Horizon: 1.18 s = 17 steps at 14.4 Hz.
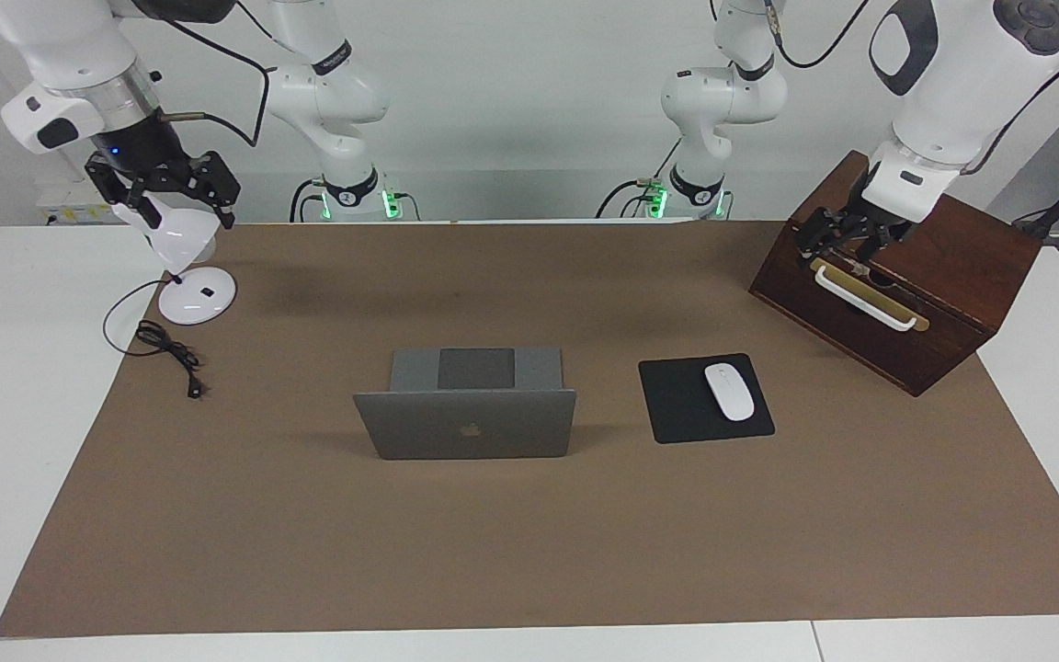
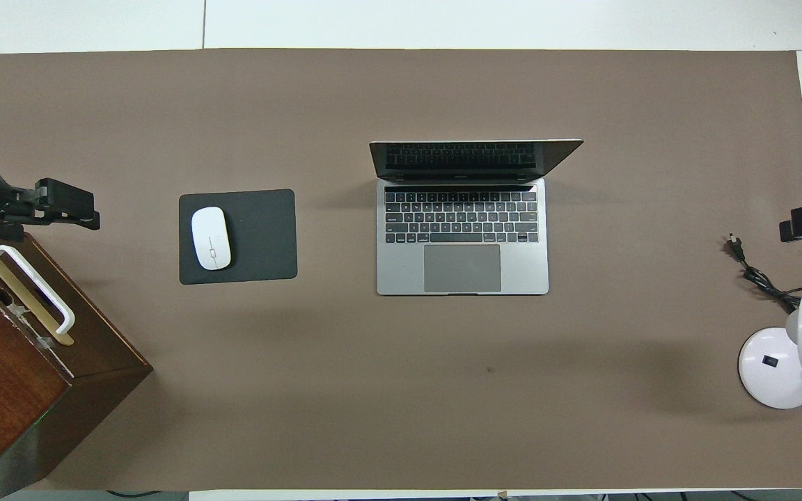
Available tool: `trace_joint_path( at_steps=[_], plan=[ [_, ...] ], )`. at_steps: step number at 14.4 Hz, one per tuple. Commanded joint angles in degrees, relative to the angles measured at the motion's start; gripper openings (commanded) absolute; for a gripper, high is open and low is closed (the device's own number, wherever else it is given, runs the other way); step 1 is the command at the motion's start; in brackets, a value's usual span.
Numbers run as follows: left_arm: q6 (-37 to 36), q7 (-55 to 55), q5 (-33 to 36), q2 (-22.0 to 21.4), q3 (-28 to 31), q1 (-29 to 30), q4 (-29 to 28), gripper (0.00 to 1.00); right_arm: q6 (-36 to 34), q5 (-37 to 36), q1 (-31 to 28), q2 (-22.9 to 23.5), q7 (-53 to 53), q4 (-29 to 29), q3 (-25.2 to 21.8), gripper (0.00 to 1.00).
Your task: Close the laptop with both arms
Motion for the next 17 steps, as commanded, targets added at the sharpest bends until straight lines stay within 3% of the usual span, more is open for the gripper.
trace_joint_path(
  at_steps=[1, 11, 17],
  plan=[
    [-0.2, 0.8, 0.9, -0.1, 0.0, 0.0, 0.1, 1.00, 0.5, 0.0, -1.1, -1.4, 1.2, -1.5, 1.1, 1.00],
    [2.6, 0.2, 0.9, -1.2, -0.5, 0.0, -0.1, 1.00, 0.4, 0.0, -1.1, -1.5, 1.2, -1.7, 0.9, 1.00],
    [9.8, -0.1, 0.9, -5.6, -0.7, -0.4, -9.6, 1.00, 0.9, 0.0, -1.1, -1.5, 0.4, -1.8, 0.3, 1.00]
  ],
)
